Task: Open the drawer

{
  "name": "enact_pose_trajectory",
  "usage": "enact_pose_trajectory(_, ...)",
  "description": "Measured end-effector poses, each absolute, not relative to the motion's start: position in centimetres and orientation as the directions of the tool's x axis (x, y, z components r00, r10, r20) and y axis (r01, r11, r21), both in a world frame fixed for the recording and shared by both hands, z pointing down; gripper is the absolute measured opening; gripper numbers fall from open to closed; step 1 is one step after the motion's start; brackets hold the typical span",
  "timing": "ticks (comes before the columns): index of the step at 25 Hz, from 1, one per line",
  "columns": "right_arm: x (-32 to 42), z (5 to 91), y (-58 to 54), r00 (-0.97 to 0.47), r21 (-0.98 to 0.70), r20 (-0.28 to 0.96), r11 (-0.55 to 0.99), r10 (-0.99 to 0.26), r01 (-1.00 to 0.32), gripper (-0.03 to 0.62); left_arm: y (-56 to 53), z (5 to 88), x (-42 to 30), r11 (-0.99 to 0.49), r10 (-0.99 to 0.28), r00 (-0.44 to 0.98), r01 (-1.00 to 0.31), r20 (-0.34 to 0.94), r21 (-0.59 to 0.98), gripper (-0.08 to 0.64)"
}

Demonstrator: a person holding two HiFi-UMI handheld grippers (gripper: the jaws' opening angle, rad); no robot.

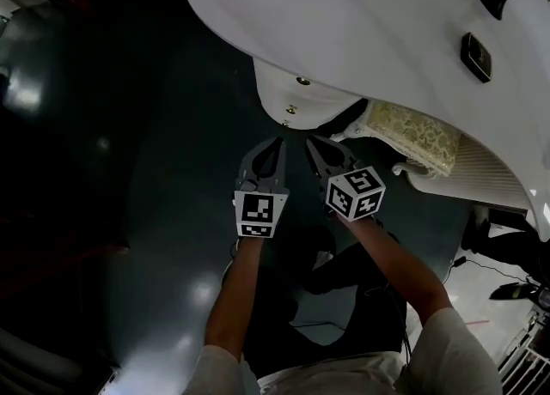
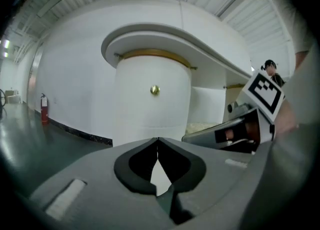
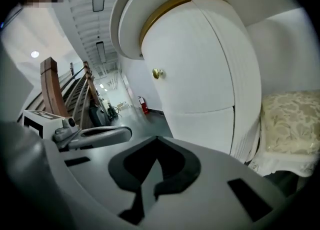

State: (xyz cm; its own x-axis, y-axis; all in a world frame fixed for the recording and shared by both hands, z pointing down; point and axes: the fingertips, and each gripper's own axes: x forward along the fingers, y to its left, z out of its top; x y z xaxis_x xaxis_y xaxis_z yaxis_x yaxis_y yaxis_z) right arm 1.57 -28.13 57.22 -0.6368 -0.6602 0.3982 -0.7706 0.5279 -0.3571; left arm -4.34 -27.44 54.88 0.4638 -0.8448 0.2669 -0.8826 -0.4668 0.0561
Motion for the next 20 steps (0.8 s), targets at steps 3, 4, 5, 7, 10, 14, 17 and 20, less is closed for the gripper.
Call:
enact_pose_trajectory(3, 3.2, 61.3, -29.6, -0.596, -0.387, 0.393, 0.462, -0.7, -0.798, 0.015, -28.8, 60.5, -3.3, -0.498, -0.837, 0.488, -0.867, 0.247, 0.024, 0.011)
enact_pose_trajectory(4, 3.5, 62.6, -30.1, -0.593, -0.439, 0.389, 0.423, -0.706, -0.792, 0.015, -29.3, 62.2, -3.2, -0.5, -0.838, 0.489, -0.866, 0.244, 0.02, 0.011)
enact_pose_trajectory(5, 3.7, 63.7, -30.5, -0.59, -0.481, 0.384, 0.392, -0.71, -0.784, 0.015, -29.6, 63.8, -3.1, -0.497, -0.839, 0.486, -0.867, 0.243, 0.017, 0.01)
enact_pose_trajectory(7, 3.9, 65.1, -31.3, -0.572, -0.481, 0.374, 0.374, -0.73, -0.793, 0.015, -30.1, 66.8, -3.0, -0.491, -0.843, 0.477, -0.871, 0.249, 0.007, 0.011)
enact_pose_trajectory(10, 4.3, 66.6, -32.6, -0.521, -0.388, 0.351, 0.385, -0.778, -0.837, 0.015, -31.4, 70.8, -2.8, -0.497, -0.843, 0.478, -0.868, 0.247, -0.017, 0.011)
enact_pose_trajectory(14, 6.1, 68.8, -33.7, -0.455, -0.412, 0.304, 0.315, -0.837, -0.855, 0.015, -34.3, 75.4, -2.6, -0.511, -0.841, 0.492, -0.859, 0.224, -0.03, 0.011)
enact_pose_trajectory(17, 6.5, 68.8, -34.5, -0.401, -0.406, 0.27, 0.274, -0.875, -0.872, 0.015, -36.5, 77.7, -2.0, -0.525, -0.84, 0.505, -0.849, 0.199, -0.059, 0.011)
enact_pose_trajectory(20, 5.9, 67.5, -35.0, -0.368, -0.231, 0.217, 0.319, -0.904, -0.919, 0.015, -36.6, 79.8, -2.1, -0.504, -0.855, 0.49, -0.862, 0.172, -0.053, 0.011)
